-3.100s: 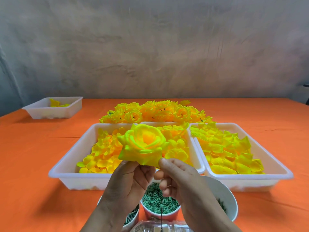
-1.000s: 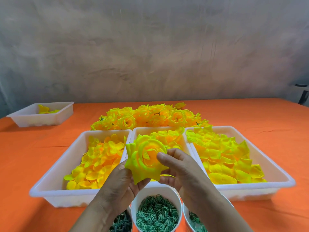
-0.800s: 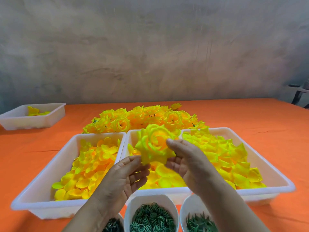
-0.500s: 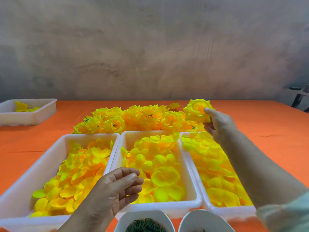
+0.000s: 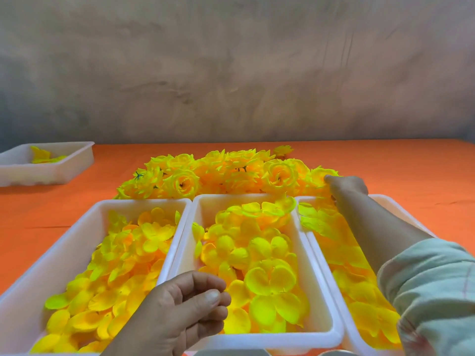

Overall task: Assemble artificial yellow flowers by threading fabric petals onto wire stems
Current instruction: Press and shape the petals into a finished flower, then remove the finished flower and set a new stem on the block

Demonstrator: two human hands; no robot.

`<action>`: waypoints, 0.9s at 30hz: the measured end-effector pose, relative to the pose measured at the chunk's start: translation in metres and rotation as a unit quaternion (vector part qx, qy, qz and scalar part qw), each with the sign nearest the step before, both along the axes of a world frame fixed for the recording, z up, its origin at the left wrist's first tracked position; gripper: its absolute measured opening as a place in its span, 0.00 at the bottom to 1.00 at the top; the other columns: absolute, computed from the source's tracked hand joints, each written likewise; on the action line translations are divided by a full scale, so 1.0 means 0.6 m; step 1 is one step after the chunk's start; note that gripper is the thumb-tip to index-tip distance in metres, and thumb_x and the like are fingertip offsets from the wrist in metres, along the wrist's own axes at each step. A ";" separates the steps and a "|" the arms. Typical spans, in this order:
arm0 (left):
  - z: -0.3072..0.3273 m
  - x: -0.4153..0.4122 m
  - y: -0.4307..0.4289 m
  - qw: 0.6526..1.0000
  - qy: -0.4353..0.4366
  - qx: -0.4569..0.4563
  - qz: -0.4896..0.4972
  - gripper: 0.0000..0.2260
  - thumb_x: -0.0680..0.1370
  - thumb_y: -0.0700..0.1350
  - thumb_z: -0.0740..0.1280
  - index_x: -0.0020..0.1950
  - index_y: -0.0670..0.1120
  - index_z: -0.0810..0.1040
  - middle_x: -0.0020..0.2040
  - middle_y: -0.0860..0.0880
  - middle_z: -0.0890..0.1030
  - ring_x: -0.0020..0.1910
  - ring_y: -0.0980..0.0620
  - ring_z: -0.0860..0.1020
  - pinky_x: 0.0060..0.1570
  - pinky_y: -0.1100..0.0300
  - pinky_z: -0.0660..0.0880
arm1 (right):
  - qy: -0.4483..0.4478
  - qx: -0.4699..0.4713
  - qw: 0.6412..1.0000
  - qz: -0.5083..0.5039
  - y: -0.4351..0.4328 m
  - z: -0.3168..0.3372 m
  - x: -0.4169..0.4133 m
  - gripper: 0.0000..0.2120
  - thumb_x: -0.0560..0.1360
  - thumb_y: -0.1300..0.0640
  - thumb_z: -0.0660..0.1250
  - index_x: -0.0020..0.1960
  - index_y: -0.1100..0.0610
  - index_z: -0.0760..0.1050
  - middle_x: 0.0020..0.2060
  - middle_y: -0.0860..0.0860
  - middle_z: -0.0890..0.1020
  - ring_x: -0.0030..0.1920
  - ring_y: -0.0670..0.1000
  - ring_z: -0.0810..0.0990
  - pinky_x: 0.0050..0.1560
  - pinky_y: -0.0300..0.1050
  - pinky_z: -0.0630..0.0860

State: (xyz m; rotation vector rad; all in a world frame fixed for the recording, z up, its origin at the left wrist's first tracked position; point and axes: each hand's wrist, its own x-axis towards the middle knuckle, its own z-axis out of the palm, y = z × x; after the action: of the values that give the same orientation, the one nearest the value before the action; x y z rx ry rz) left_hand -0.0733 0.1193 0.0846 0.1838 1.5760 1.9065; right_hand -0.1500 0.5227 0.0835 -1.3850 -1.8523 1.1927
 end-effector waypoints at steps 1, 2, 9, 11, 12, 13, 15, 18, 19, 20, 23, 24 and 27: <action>0.000 -0.001 0.000 1.000 0.001 -0.004 -0.001 0.03 0.64 0.34 0.76 0.36 0.39 0.85 0.38 0.37 0.83 0.29 0.48 0.81 0.29 0.58 0.80 | -0.011 0.004 1.000 -0.008 0.003 0.000 0.001 0.21 0.69 0.46 0.71 0.52 0.63 0.80 0.51 0.61 0.83 0.52 0.61 0.82 0.54 0.55 0.79; -0.001 -0.002 0.000 1.000 0.002 -0.007 -0.002 0.04 0.64 0.32 0.76 0.36 0.39 0.85 0.37 0.36 0.83 0.29 0.47 0.81 0.29 0.58 0.80 | -0.016 0.005 1.000 -0.016 0.004 0.002 0.003 0.22 0.70 0.46 0.70 0.53 0.63 0.80 0.52 0.61 0.83 0.53 0.61 0.82 0.55 0.55 0.79; 0.000 0.000 0.005 1.000 0.008 0.012 -0.009 0.07 0.62 0.35 0.70 0.36 0.38 0.85 0.38 0.36 0.83 0.29 0.47 0.81 0.30 0.57 0.81 | -0.035 0.020 0.999 -0.034 -0.001 0.004 0.003 0.27 0.71 0.45 0.68 0.62 0.62 0.74 0.59 0.62 0.79 0.57 0.62 0.79 0.55 0.52 0.76; -0.001 0.002 0.006 1.000 0.014 0.011 -0.007 0.06 0.63 0.35 0.70 0.36 0.40 0.86 0.38 0.37 0.83 0.29 0.48 0.81 0.30 0.59 0.80 | -0.025 0.023 0.999 -0.036 -0.004 0.004 0.007 0.31 0.69 0.43 0.68 0.64 0.62 0.71 0.60 0.62 0.78 0.57 0.63 0.79 0.57 0.55 0.77; -0.003 0.002 0.007 1.000 0.018 0.008 -0.005 0.06 0.63 0.35 0.70 0.36 0.40 0.86 0.38 0.38 0.84 0.30 0.49 0.82 0.30 0.59 0.80 | -0.017 0.022 0.999 -0.033 -0.004 0.006 0.010 0.32 0.68 0.42 0.68 0.65 0.61 0.70 0.60 0.61 0.78 0.55 0.63 0.80 0.57 0.58 0.77; -0.005 0.002 0.006 1.000 0.018 0.007 -0.003 0.06 0.63 0.36 0.71 0.36 0.41 0.86 0.38 0.38 0.84 0.30 0.49 0.82 0.30 0.60 0.80 | -0.007 0.019 0.999 -0.029 -0.005 0.008 0.013 0.33 0.66 0.41 0.67 0.64 0.61 0.71 0.58 0.61 0.79 0.53 0.62 0.81 0.55 0.59 0.78; -0.004 0.002 0.005 1.000 0.019 0.010 -0.004 0.05 0.63 0.38 0.72 0.37 0.42 0.86 0.39 0.39 0.84 0.32 0.50 0.82 0.32 0.61 0.80 | 0.007 0.030 0.999 -0.029 -0.006 0.016 0.024 0.31 0.65 0.40 0.66 0.60 0.61 0.74 0.50 0.58 0.82 0.44 0.60 0.84 0.50 0.59 0.81; 0.000 0.007 0.004 1.000 0.027 0.006 -0.006 0.06 0.67 0.41 0.73 0.42 0.42 0.84 0.42 0.42 0.85 0.36 0.52 0.82 0.37 0.62 0.80 | 0.015 0.068 0.997 -0.015 -0.012 0.038 0.049 0.19 0.65 0.45 0.66 0.46 0.60 0.78 0.31 0.54 0.81 0.31 0.57 0.84 0.43 0.57 0.83; 0.000 0.009 0.003 1.000 0.029 0.007 -0.003 0.06 0.70 0.40 0.72 0.45 0.41 0.83 0.42 0.43 0.85 0.37 0.52 0.82 0.38 0.62 0.79 | 0.017 0.079 0.997 -0.001 -0.019 0.045 0.058 0.14 0.66 0.48 0.66 0.42 0.60 0.77 0.29 0.53 0.80 0.31 0.57 0.84 0.42 0.58 0.83; 0.001 0.010 0.002 0.999 0.034 0.006 -0.001 0.03 0.74 0.38 0.70 0.47 0.41 0.81 0.42 0.44 0.85 0.37 0.53 0.82 0.38 0.62 0.79 | 0.023 0.087 0.996 0.018 -0.027 0.052 0.068 0.11 0.67 0.51 0.66 0.40 0.60 0.75 0.29 0.53 0.79 0.31 0.57 0.84 0.42 0.58 0.83; 0.004 0.016 -0.002 0.999 0.051 0.004 0.014 0.04 0.78 0.35 0.67 0.47 0.43 0.80 0.40 0.46 0.85 0.36 0.54 0.82 0.38 0.62 0.80 | 0.051 0.080 0.991 0.094 -0.066 0.065 0.105 0.10 0.72 0.57 0.68 0.52 0.58 0.78 0.35 0.54 0.80 0.34 0.55 0.82 0.39 0.53 0.82; 0.005 0.018 -0.006 0.998 0.053 0.007 0.021 0.05 0.78 0.35 0.66 0.46 0.43 0.80 0.40 0.46 0.85 0.35 0.54 0.81 0.38 0.62 0.80 | 0.054 0.073 0.988 0.122 -0.086 0.068 0.123 0.12 0.73 0.58 0.68 0.56 0.57 0.78 0.39 0.55 0.80 0.34 0.54 0.82 0.35 0.49 0.82; 0.011 0.026 -0.025 0.998 0.053 0.023 0.040 0.05 0.78 0.36 0.66 0.46 0.44 0.80 0.38 0.48 0.85 0.34 0.56 0.81 0.37 0.63 0.80 | 0.058 0.063 0.975 0.206 -0.155 0.067 0.187 0.08 0.77 0.60 0.67 0.56 0.55 0.75 0.44 0.56 0.79 0.35 0.53 0.81 0.25 0.39 0.78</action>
State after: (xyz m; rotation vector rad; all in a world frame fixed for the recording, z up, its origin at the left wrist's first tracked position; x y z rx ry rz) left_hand -0.0580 0.1040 0.0913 0.2484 1.6315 2.0264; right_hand -0.0379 0.4296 0.1237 -0.8650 -2.1526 1.2905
